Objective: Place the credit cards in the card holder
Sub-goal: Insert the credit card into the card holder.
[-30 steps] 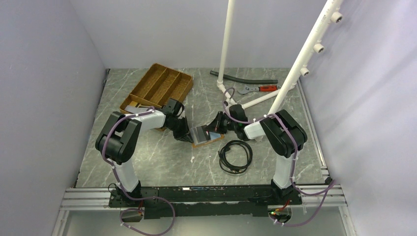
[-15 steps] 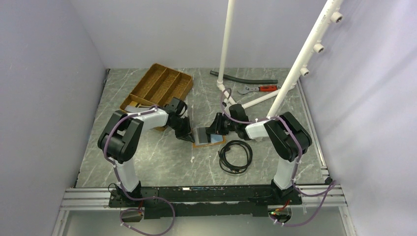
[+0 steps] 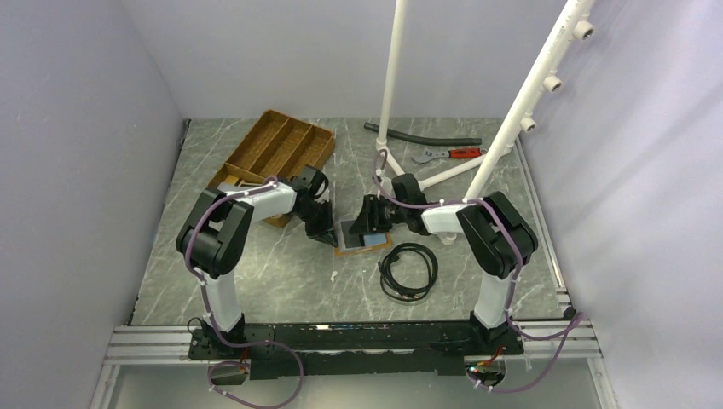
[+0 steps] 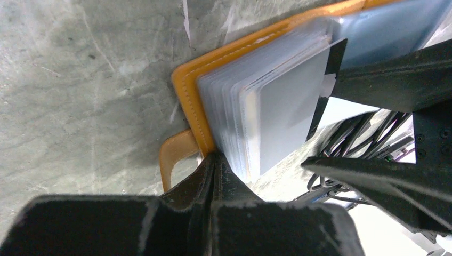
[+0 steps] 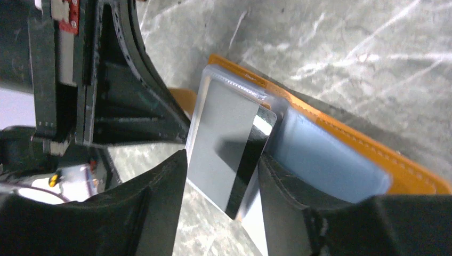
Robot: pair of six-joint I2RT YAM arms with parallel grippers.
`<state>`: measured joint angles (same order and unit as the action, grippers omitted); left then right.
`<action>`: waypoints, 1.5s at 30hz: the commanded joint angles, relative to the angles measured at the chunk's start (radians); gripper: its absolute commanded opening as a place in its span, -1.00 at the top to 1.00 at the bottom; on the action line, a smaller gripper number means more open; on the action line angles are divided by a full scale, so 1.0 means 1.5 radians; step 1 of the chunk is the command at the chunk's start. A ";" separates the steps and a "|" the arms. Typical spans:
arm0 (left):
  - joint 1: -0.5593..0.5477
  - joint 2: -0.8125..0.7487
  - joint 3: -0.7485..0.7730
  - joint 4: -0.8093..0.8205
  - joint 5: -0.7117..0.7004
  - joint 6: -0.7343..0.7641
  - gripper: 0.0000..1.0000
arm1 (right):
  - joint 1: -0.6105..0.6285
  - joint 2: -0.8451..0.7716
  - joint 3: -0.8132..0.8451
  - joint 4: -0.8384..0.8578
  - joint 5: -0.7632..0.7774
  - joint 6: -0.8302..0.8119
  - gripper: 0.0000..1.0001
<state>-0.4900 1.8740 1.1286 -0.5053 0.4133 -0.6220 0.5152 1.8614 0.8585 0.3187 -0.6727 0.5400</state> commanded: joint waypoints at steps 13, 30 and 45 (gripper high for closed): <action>-0.003 0.043 0.038 0.010 -0.016 0.023 0.91 | 0.117 -0.039 -0.014 0.017 0.099 -0.078 0.01; 0.000 0.023 0.065 -0.044 -0.050 0.047 0.87 | 0.078 -0.056 -0.065 0.075 0.036 -0.080 -0.10; -0.027 0.077 0.128 -0.025 -0.004 0.034 0.86 | 0.191 -0.040 0.005 0.011 0.108 -0.152 -0.13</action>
<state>-0.4927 1.9526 1.2621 -0.6849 0.4114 -0.5674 0.6930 1.7802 0.8074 0.3614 -0.4015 0.3202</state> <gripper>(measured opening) 0.071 0.565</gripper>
